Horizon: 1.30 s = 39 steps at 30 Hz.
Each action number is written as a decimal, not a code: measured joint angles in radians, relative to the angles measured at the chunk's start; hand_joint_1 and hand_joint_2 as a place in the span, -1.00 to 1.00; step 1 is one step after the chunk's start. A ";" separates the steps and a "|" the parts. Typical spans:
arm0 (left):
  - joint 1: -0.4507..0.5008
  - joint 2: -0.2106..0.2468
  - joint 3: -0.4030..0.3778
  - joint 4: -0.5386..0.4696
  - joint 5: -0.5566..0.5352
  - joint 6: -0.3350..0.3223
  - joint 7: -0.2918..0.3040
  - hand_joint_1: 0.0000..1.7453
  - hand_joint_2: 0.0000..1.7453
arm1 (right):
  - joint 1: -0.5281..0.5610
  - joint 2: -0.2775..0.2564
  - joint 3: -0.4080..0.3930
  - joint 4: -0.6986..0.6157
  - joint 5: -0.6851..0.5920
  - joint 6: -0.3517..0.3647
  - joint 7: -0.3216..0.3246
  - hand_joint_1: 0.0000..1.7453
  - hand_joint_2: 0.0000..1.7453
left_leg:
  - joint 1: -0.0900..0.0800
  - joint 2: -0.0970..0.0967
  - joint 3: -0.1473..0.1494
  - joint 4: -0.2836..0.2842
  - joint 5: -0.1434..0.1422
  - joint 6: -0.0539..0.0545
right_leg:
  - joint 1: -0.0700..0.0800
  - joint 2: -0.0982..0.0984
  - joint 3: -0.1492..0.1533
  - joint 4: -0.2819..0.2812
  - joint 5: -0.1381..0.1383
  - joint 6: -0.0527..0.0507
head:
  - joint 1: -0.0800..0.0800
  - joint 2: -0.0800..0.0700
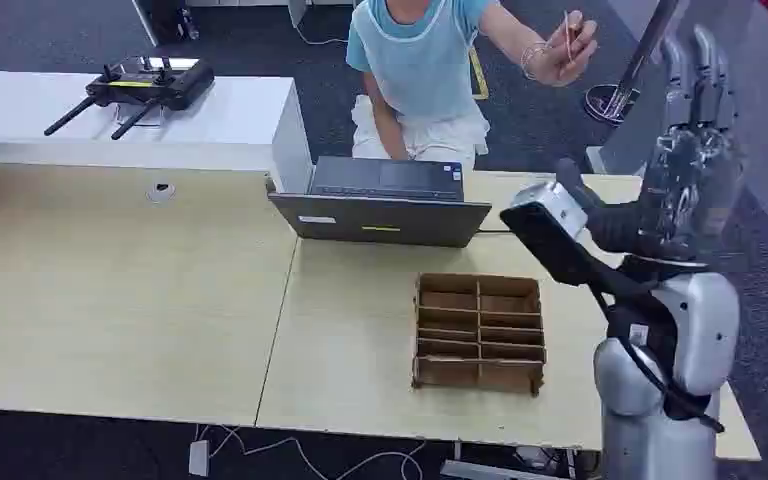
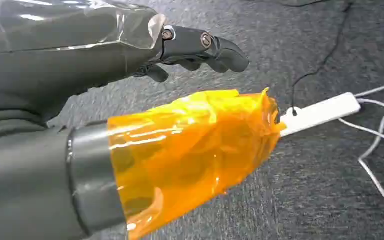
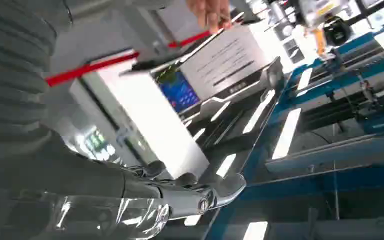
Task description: Pass the card to the sensor for recognition and then transmit it.
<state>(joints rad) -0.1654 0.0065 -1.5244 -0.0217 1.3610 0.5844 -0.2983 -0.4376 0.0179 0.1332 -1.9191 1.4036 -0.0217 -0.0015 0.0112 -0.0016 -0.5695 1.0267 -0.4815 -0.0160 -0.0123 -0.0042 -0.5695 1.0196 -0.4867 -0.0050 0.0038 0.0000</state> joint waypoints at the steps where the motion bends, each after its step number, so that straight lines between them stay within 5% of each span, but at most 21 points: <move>1: -0.003 0.000 0.000 0.000 -0.019 -0.005 0.000 -1.00 -1.00 | -0.054 -0.012 0.006 0.057 0.037 0.020 0.017 -1.00 1.00 | 0.000 0.000 0.000 0.000 0.000 0.000 | 0.000 0.000 0.000 0.000 0.001 -0.001 | 0.000 0.000; 8: -0.028 0.000 0.000 0.000 -0.071 -0.011 0.012 -1.00 -1.00 | -0.302 -0.083 0.013 0.417 0.080 0.037 0.039 -1.00 1.00 | 0.000 -0.002 -0.001 0.000 0.003 0.001 | 0.000 -0.002 -0.001 0.000 0.003 0.000 | 0.000 0.000; 38: -0.051 0.000 0.000 0.000 -0.117 -0.031 0.013 -1.00 -1.00 | -0.538 -0.108 -0.032 0.975 0.075 0.075 0.088 -1.00 1.00 | 0.000 -0.002 -0.005 0.001 0.005 0.001 | 0.000 -0.002 -0.005 0.000 0.005 0.000 | 0.000 0.000; 39: -0.051 0.000 0.000 0.000 -0.118 -0.031 0.013 -1.00 -1.00 | -0.538 -0.108 -0.041 0.979 0.075 0.068 0.089 -0.32 1.00 | 0.000 -0.002 -0.005 0.001 0.005 0.001 | 0.000 -0.002 -0.005 0.000 0.005 0.000 | 0.000 0.000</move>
<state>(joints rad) -0.2165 0.0065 -1.5244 -0.0217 1.2428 0.5535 -0.2857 -0.9753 -0.0904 0.0923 -0.9403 1.4790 0.0465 0.0874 0.0110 -0.0041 -0.5745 1.0273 -0.4763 -0.0153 -0.0124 -0.0061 -0.5742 1.0196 -0.4816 -0.0046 0.0042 0.0000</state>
